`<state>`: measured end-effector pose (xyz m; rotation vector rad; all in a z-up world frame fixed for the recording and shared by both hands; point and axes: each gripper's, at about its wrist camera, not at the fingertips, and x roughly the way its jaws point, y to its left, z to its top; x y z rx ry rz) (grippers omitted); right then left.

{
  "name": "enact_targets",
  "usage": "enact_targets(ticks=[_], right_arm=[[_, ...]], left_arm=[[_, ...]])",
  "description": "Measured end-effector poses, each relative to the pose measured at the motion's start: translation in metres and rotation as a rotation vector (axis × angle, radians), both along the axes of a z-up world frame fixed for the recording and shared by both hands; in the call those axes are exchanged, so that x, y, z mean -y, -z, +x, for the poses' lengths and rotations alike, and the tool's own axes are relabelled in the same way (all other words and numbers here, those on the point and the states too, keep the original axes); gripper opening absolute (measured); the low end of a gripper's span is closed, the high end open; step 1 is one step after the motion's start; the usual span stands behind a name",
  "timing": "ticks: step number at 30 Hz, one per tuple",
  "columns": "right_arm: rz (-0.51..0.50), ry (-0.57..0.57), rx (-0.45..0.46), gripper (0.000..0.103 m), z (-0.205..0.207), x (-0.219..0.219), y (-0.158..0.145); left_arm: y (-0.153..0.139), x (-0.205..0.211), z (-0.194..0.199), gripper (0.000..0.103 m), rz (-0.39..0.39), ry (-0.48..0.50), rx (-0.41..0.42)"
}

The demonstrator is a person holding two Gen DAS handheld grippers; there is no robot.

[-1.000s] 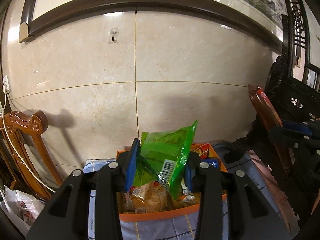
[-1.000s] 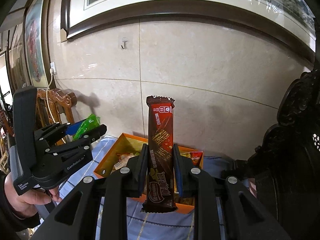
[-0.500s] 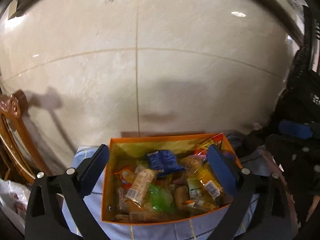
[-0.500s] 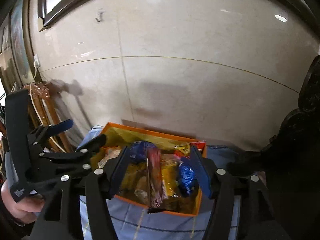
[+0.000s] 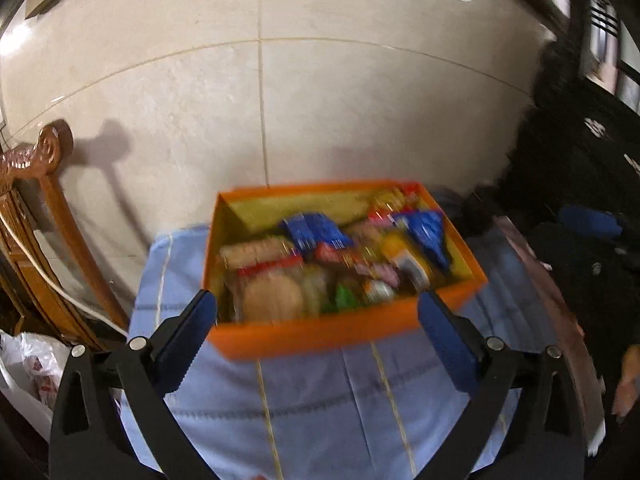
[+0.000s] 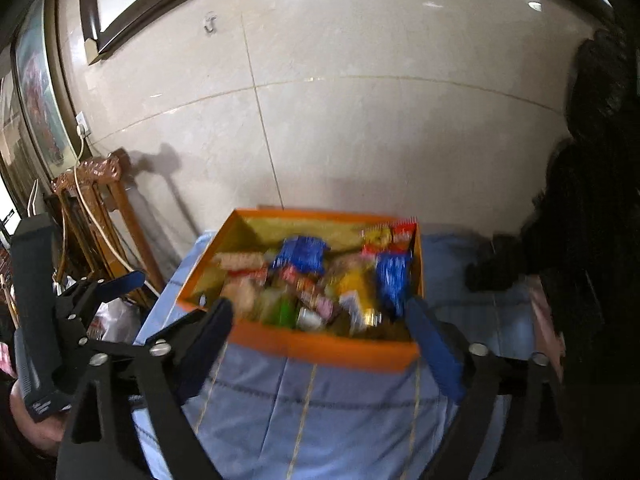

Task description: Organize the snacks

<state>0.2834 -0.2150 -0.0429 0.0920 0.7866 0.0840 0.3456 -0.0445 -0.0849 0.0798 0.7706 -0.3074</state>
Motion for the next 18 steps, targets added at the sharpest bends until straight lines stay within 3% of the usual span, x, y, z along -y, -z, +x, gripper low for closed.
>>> enact_targets(ticks=[3, 7, 9, 12, 18], right_arm=[[0.009, 0.022, -0.026, 0.098, -0.039, -0.006, 0.013], [-0.107, 0.037, -0.012, 0.099, -0.093, -0.020, 0.021], [-0.152, 0.034, -0.001, 0.099, -0.116, -0.027, 0.021], [-0.115, 0.020, 0.001, 0.099, -0.150, -0.033, 0.017], [-0.080, 0.039, 0.027, 0.099, -0.210, -0.041, -0.001]], left_arm=[[0.004, -0.007, -0.038, 0.099, -0.017, 0.021, -0.009], [0.003, -0.024, -0.083, 0.099, -0.087, 0.023, -0.036], [-0.005, -0.033, -0.108, 0.099, -0.079, -0.016, -0.018], [-0.022, -0.044, -0.137, 0.099, -0.093, -0.037, 0.024], [-0.055, -0.049, -0.202, 0.099, 0.000, -0.110, 0.119]])
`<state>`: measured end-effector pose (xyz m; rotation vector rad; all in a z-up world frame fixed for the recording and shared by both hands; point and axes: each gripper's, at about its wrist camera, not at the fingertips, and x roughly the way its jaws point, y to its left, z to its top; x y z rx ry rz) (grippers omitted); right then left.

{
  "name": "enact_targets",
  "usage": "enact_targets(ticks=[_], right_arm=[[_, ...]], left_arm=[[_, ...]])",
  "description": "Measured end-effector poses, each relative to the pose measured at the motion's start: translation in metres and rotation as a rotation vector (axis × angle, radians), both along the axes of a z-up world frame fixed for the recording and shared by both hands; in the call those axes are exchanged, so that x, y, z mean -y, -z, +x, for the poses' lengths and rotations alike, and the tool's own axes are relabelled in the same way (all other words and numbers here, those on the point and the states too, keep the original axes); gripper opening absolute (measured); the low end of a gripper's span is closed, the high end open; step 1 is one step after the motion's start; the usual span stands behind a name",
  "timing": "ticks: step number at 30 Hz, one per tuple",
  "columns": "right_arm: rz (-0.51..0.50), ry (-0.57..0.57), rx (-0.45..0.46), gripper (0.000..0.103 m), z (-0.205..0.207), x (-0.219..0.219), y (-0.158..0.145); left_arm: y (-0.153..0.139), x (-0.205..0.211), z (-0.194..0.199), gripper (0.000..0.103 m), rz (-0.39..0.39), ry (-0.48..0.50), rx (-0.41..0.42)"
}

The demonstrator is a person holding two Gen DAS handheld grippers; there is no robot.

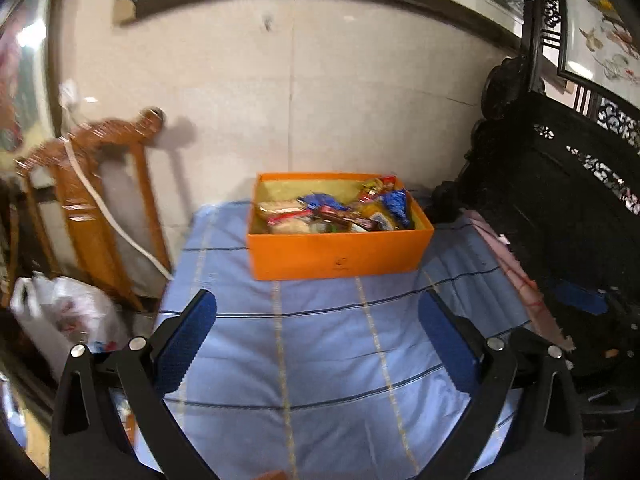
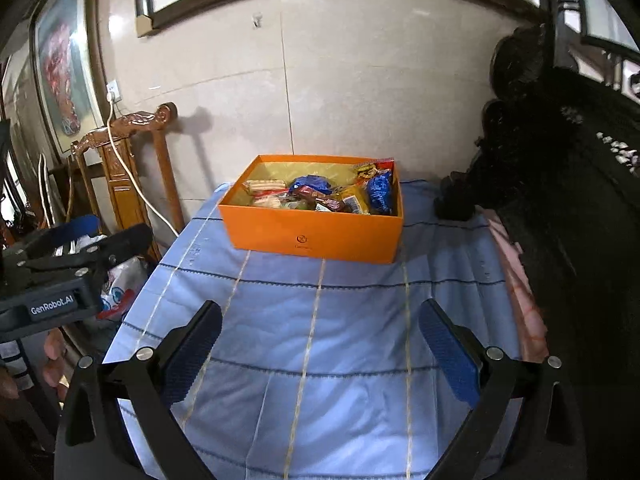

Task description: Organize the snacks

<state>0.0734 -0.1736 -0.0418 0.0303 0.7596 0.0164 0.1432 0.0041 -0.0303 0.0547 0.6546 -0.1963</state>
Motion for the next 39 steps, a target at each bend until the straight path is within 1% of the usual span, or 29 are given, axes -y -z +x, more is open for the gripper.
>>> enact_targets(ticks=[2, 4, 6, 8, 10, 13, 16, 19, 21, 26, 29, 34, 39], right_arm=[[-0.039, 0.008, 0.020, 0.099, -0.017, -0.005, -0.009], [-0.029, 0.010, 0.040, 0.099, -0.035, -0.004, -0.019], [-0.022, 0.014, 0.051, 0.099, -0.047, -0.001, -0.027], [-0.028, 0.011, 0.061, 0.099, -0.061, 0.003, -0.038], [-0.031, 0.023, 0.065, 0.099, -0.072, 0.010, -0.048], [0.023, 0.030, 0.068, 0.099, -0.090, 0.021, -0.055], [0.020, 0.049, 0.048, 0.099, -0.103, 0.027, -0.052], [-0.002, 0.058, 0.035, 0.099, -0.115, 0.029, -0.050], [-0.013, 0.061, 0.036, 0.099, -0.121, 0.029, -0.052], [-0.044, 0.085, 0.069, 0.099, -0.133, 0.028, -0.065], [-0.033, 0.103, 0.073, 0.099, -0.135, 0.031, -0.069], [-0.031, 0.119, 0.056, 0.099, -0.135, 0.030, -0.065], [-0.026, 0.122, 0.044, 0.099, -0.132, 0.030, -0.062]], left_arm=[[-0.010, 0.000, -0.023, 0.099, 0.049, -0.056, 0.044], [-0.019, 0.001, -0.044, 0.099, 0.075, -0.085, 0.063], [-0.026, 0.001, -0.064, 0.099, 0.033, -0.083, 0.034], [-0.029, 0.004, -0.080, 0.099, 0.007, -0.104, 0.012], [-0.031, 0.012, -0.097, 0.099, 0.017, -0.121, -0.002], [-0.032, 0.025, -0.123, 0.099, 0.030, -0.112, -0.012], [-0.027, 0.028, -0.139, 0.099, 0.033, -0.116, -0.050], [-0.024, 0.033, -0.152, 0.099, 0.052, -0.109, -0.060], [-0.025, 0.035, -0.156, 0.099, 0.049, -0.103, -0.069], [-0.033, 0.038, -0.156, 0.099, 0.054, -0.060, -0.062], [-0.037, 0.034, -0.150, 0.099, 0.048, -0.043, -0.075], [-0.036, 0.034, -0.146, 0.099, 0.063, -0.025, -0.091], [-0.036, 0.034, -0.144, 0.099, 0.077, -0.010, -0.083]])
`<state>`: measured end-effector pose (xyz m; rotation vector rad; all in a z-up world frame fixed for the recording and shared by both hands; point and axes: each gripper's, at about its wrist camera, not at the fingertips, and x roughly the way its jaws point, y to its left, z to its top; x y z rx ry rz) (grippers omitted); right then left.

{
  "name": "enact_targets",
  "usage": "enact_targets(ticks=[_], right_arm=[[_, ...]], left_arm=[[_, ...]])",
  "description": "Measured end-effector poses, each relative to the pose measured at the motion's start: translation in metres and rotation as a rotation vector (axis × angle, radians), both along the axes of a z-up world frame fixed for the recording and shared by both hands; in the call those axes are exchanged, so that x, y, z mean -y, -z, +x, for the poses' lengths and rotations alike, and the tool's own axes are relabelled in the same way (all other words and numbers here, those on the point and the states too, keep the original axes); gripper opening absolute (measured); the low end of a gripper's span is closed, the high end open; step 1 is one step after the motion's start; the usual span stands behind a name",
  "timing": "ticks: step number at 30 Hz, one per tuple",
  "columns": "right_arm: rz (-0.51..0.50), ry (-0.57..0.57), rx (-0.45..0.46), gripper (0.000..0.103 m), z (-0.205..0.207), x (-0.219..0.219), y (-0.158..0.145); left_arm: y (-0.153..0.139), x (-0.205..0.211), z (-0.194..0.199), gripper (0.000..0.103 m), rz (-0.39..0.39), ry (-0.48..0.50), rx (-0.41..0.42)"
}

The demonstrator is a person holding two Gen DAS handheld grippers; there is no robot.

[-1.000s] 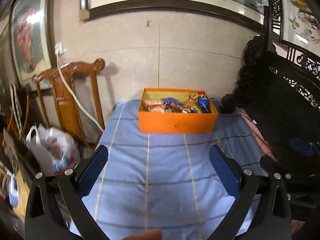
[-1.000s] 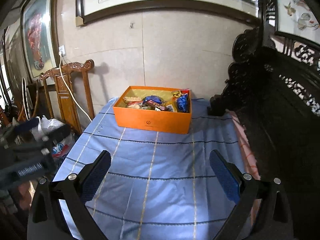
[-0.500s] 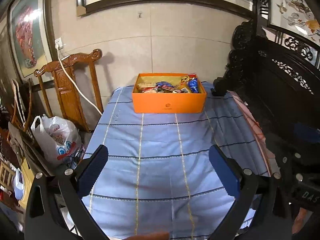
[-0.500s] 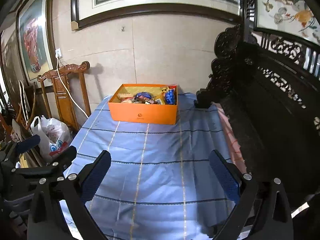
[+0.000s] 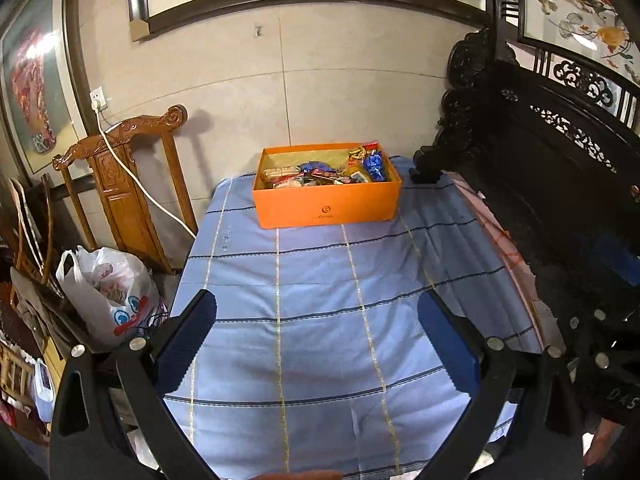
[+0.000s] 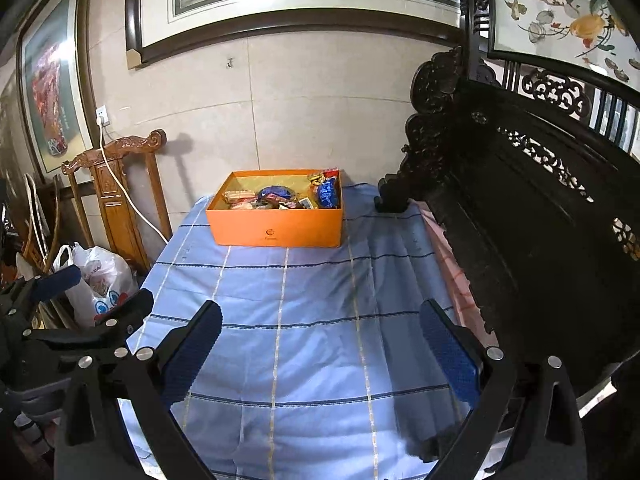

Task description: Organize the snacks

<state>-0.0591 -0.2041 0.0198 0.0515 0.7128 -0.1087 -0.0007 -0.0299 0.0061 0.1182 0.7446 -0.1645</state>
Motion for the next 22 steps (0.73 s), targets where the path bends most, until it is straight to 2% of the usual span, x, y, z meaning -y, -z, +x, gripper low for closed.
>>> enact_targets(ticks=[10, 22], right_arm=[[-0.018, -0.018, 0.010, 0.099, 0.002, -0.002, -0.003], [-0.030, -0.053, 0.019, 0.099, 0.004, -0.004, -0.007]], left_arm=[[-0.001, -0.002, -0.002, 0.099, 0.004, -0.029, 0.030], [-0.002, -0.013, 0.000, 0.099, 0.000, -0.091, 0.010]])
